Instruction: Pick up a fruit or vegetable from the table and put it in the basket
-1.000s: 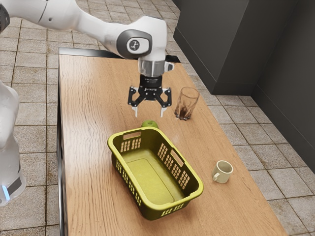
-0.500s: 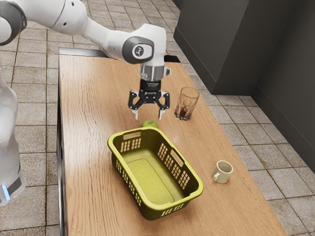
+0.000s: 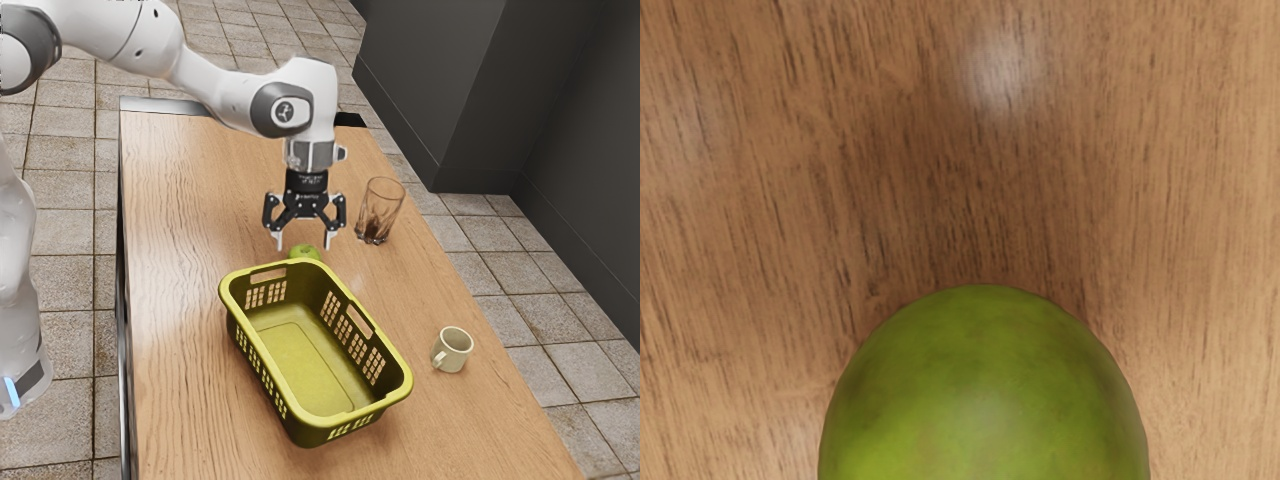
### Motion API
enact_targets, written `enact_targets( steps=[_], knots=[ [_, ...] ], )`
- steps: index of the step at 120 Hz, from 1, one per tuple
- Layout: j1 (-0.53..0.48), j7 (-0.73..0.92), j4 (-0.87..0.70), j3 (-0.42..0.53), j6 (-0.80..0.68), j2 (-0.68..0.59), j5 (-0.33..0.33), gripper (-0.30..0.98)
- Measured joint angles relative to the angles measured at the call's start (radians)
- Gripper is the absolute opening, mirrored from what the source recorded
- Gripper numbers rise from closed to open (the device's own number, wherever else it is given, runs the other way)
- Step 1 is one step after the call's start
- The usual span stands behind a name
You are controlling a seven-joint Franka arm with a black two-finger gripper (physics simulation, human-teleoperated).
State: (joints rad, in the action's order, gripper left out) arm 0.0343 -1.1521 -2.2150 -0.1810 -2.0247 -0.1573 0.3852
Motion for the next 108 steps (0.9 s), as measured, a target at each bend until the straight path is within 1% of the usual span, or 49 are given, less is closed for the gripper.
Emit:
enact_targets(
  steps=[21,51,56,70,81,87,95,108],
  knots=[
    [0.004,0.006,0.000,0.001,-0.004,0.029,0.017,0.66],
    [0.001,0.015,0.002,0.002,-0.009,0.085,0.059,0.65],
    [0.001,0.016,0.003,0.002,-0.010,0.087,0.066,0.62],
    [0.001,0.015,0.007,0.002,-0.012,0.084,0.075,0.38],
    [0.001,0.013,0.007,0.001,-0.012,0.083,0.076,0.27],
    [0.000,0.011,0.008,0.002,-0.011,0.083,0.075,0.27],
    [-0.001,0.009,0.008,0.002,-0.011,0.079,0.076,0.31],
    [-0.026,0.007,0.002,0.000,-0.010,0.039,0.075,0.33]
  ],
)
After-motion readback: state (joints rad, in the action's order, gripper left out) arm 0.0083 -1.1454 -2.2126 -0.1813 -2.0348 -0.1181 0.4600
